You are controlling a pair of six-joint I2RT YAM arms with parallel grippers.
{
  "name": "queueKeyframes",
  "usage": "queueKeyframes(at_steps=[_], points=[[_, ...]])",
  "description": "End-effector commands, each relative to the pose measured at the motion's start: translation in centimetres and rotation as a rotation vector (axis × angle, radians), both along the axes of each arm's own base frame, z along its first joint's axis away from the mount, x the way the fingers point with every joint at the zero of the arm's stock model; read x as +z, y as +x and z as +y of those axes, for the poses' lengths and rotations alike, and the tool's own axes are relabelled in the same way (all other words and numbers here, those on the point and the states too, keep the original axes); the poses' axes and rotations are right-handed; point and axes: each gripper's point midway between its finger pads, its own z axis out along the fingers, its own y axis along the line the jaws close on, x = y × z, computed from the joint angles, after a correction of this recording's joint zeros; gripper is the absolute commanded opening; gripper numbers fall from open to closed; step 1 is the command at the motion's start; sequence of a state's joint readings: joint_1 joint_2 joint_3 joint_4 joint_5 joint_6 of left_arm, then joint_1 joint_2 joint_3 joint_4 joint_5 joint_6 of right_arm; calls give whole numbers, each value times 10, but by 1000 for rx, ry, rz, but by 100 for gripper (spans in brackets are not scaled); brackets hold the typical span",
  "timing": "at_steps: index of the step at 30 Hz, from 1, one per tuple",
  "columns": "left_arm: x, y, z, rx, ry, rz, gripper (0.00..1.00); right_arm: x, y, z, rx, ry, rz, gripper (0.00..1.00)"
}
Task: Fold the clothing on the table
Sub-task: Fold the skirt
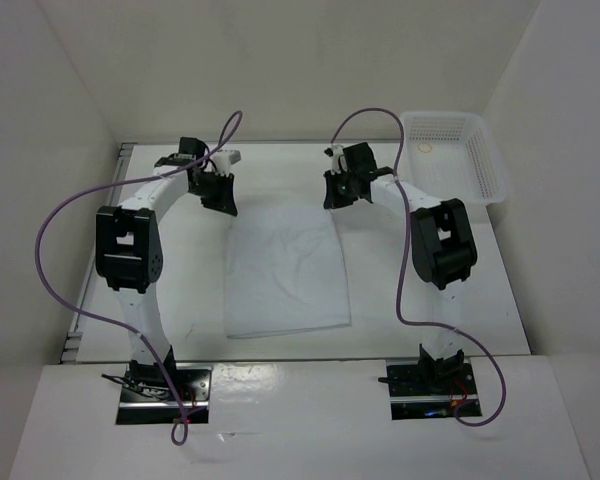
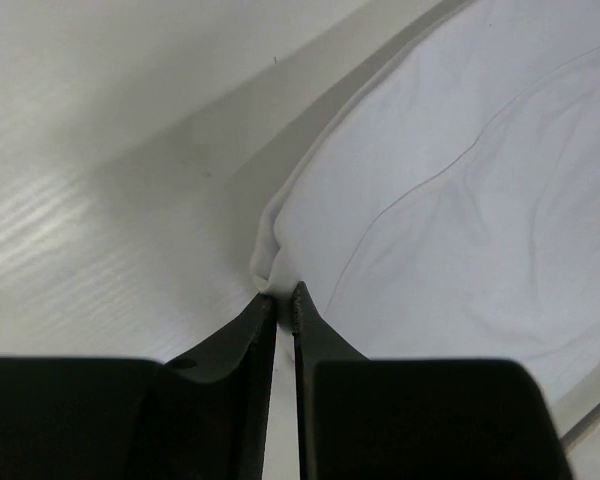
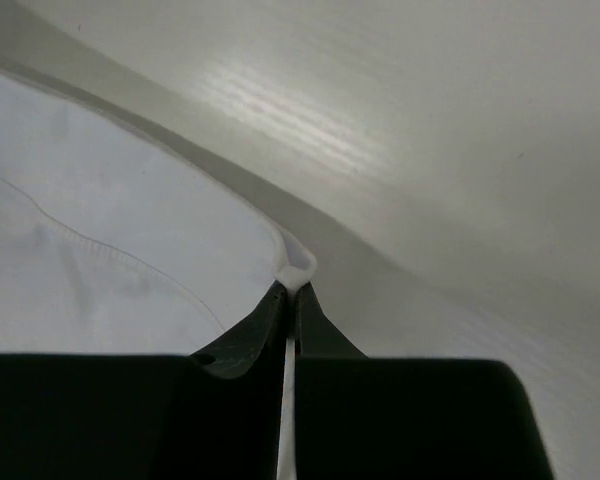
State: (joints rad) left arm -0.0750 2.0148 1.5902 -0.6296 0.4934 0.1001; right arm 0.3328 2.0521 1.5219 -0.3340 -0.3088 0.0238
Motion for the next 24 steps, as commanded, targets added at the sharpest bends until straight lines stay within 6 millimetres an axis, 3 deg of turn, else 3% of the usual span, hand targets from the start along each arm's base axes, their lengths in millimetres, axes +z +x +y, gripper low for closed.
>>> queueKeyframes(at_steps=[1, 7, 15, 24], points=[[10, 21, 2, 4, 3, -44, 15, 14, 34, -15, -58, -40, -79, 0], [14, 36, 10, 5, 56, -103, 15, 27, 53, -18, -84, -62, -133, 0], [42, 48, 24, 38, 82, -208, 15, 42, 65, -29, -133, -83, -189, 0], [74, 62, 23, 57, 67, -285, 15, 61, 81, -29, -166, -79, -243, 0]])
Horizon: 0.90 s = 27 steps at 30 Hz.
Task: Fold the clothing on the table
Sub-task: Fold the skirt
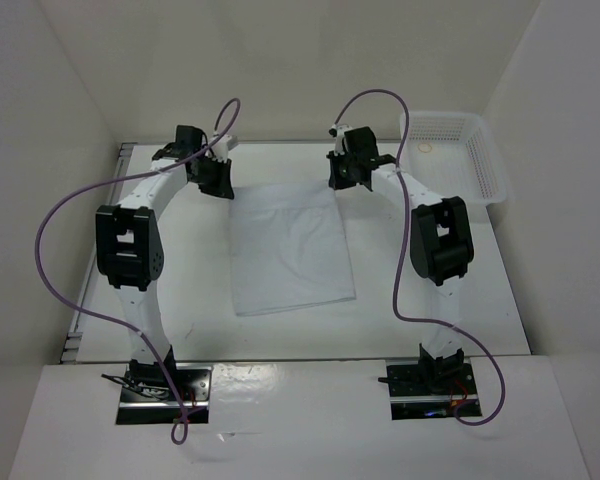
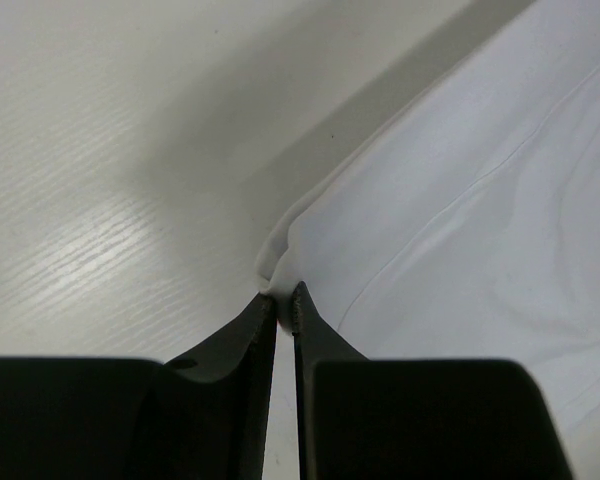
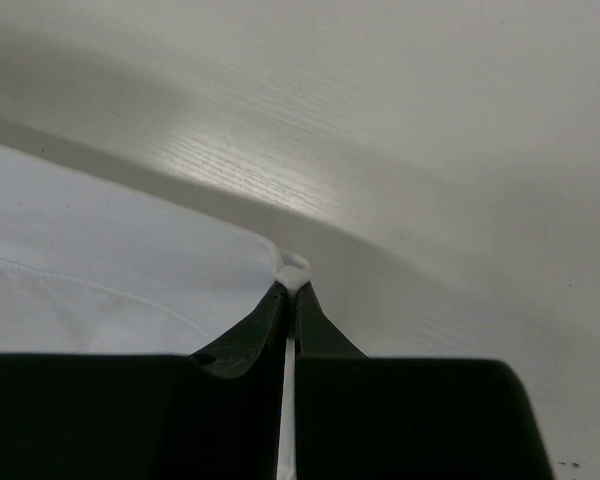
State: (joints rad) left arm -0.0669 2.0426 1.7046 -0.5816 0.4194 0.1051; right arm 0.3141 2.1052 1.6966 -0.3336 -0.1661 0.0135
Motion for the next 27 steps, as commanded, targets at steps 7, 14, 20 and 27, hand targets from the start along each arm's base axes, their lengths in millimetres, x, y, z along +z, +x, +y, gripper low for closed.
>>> queueKeyframes(at_steps=[7, 14, 20, 27], points=[[85, 20, 6, -12, -6, -211, 15, 52, 26, -8, -38, 12, -132, 0], [102, -40, -24, -190, 28, -242, 15, 76, -14, -15, 34, -3, -153, 0], [89, -111, -20, -328, 137, -224, 21, 95, -64, -32, 126, -75, -195, 0], [66, -160, 11, -320, 270, -216, 23, 92, -136, -39, 344, -166, -188, 0]])
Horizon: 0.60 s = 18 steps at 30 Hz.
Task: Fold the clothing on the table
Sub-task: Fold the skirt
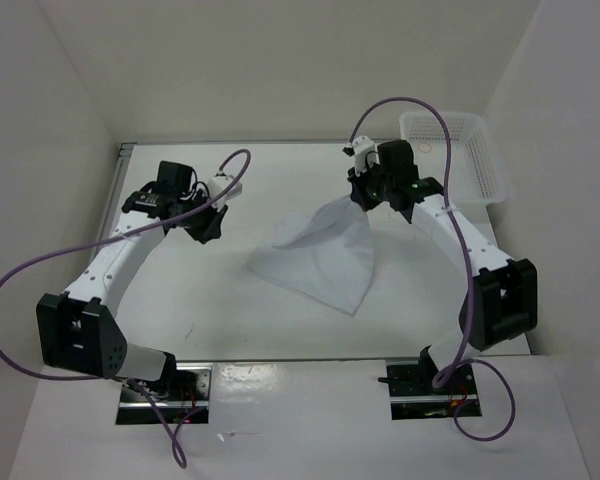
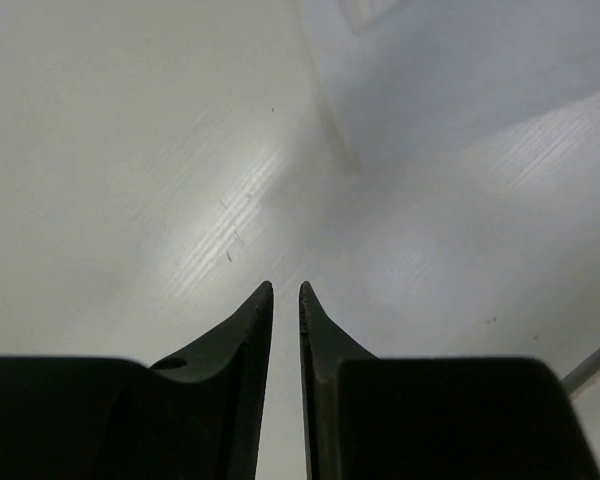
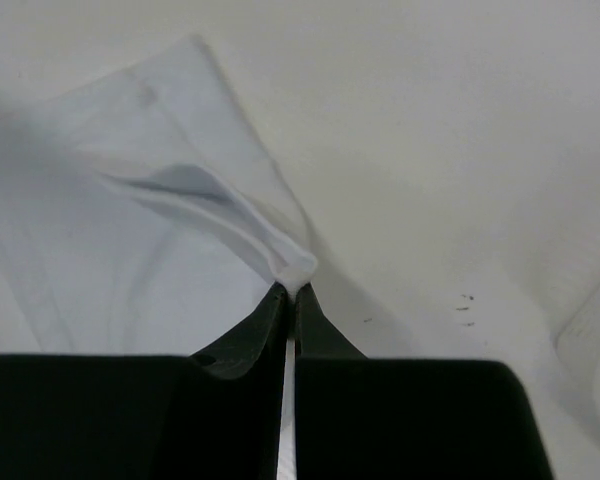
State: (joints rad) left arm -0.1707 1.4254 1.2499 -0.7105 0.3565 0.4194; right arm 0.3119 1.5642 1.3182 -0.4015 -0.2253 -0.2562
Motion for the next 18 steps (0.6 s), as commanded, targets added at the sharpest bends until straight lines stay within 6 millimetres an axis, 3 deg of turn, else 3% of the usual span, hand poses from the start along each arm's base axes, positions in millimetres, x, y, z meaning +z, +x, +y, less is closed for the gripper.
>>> queueKeyframes(at_steps=[1, 2, 4, 5, 8, 12, 15, 18], points=[[-1, -15, 17, -7, 80, -40, 23, -13, -47, -1, 185, -107, 39, 0], [1, -21, 18, -7, 79, -43, 23, -9, -61, 5, 237, -111, 32, 0], [-5, -28, 21, -2, 88, -33, 23, -28, -91, 4, 333, -183, 82, 0], [2, -30, 21, -1, 85, -56, 23, -28, -108, 13, 394, -201, 77, 0], [4, -36, 23, 22, 79, -55, 23, -50, -153, 18, 521, -289, 153, 0], [14, -40, 26, 40, 80, -82, 25, -64, -203, 23, 644, -371, 250, 0], [18, -44, 28, 60, 74, -95, 26, -70, -227, 19, 700, -443, 306, 7], [22, -48, 27, 80, 56, -102, 27, -74, -232, 13, 686, -519, 334, 27]])
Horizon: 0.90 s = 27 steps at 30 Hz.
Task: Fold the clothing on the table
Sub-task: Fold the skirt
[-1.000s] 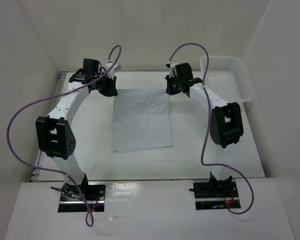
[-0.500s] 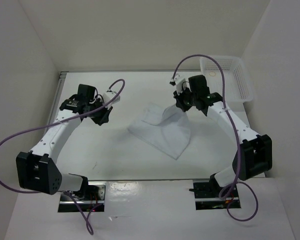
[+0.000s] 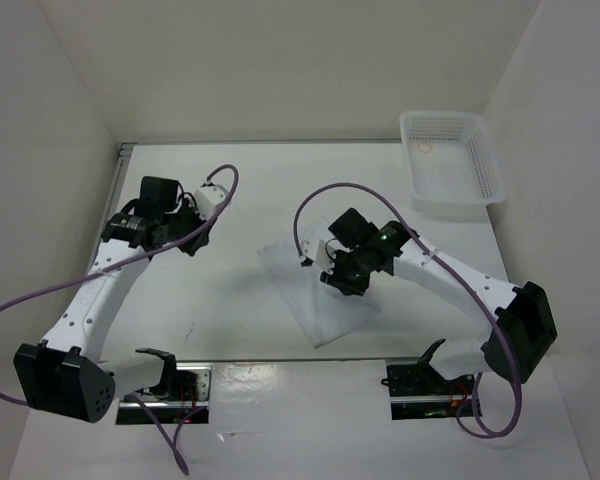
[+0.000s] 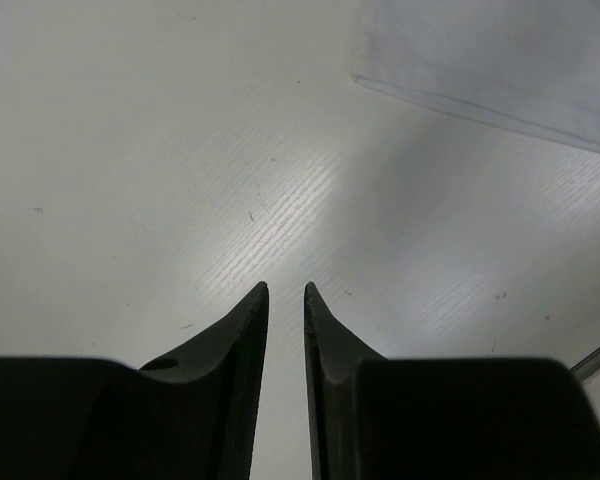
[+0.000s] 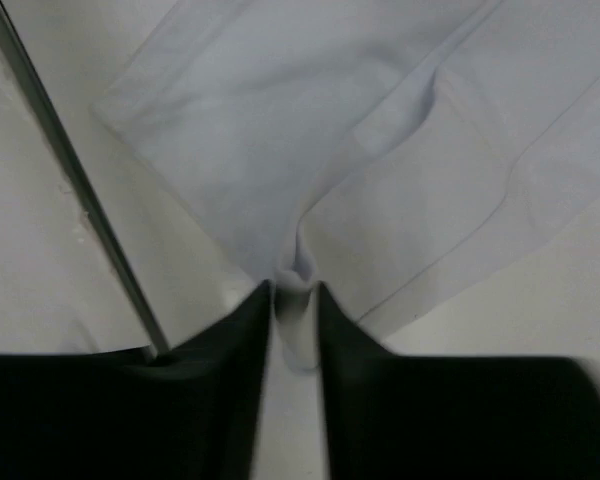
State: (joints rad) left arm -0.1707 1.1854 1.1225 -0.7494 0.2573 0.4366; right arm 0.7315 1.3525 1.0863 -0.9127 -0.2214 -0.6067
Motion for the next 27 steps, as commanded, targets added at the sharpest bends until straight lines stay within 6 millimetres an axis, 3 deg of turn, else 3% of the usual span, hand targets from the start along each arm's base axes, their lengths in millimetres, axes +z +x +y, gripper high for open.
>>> queueKeyframes(at_steps=[1, 4, 5, 8, 10, 11, 13, 15, 17, 21, 25, 27], points=[[8, -7, 2, 31, -21, -24, 28, 0, -10, -27, 4, -153, -29, 47], [17, -9, 3, 74, -50, -44, 31, -3, -11, -33, -1, -181, -26, 65], [17, -9, 2, 82, -57, -39, 32, 1, -12, -27, 17, -152, -19, 75], [32, -9, -2, 118, -114, -72, 40, 15, -5, -8, 9, -64, -36, 85], [46, -9, -6, 153, -168, -80, 43, 27, 13, 14, -59, 37, -96, 86], [47, -6, -3, 178, -182, -82, 52, 28, 23, 20, -95, 54, -118, 86], [54, -6, 0, 220, -220, -85, 59, 29, 44, 38, -188, 120, -156, 86], [60, -5, 5, 250, -247, -100, 68, 19, 65, 48, -267, 108, -172, 86], [53, -8, 17, 301, -253, -97, 70, 1, 88, 59, -366, 85, -176, 85], [45, -8, 38, 395, -274, -94, 74, -30, 110, 73, -465, 16, -176, 84], [43, -8, 51, 440, -273, -115, 76, -59, 107, 92, -452, -43, -180, 84], [44, -6, 53, 454, -273, -123, 76, -62, 102, 105, -435, -47, -184, 84]])
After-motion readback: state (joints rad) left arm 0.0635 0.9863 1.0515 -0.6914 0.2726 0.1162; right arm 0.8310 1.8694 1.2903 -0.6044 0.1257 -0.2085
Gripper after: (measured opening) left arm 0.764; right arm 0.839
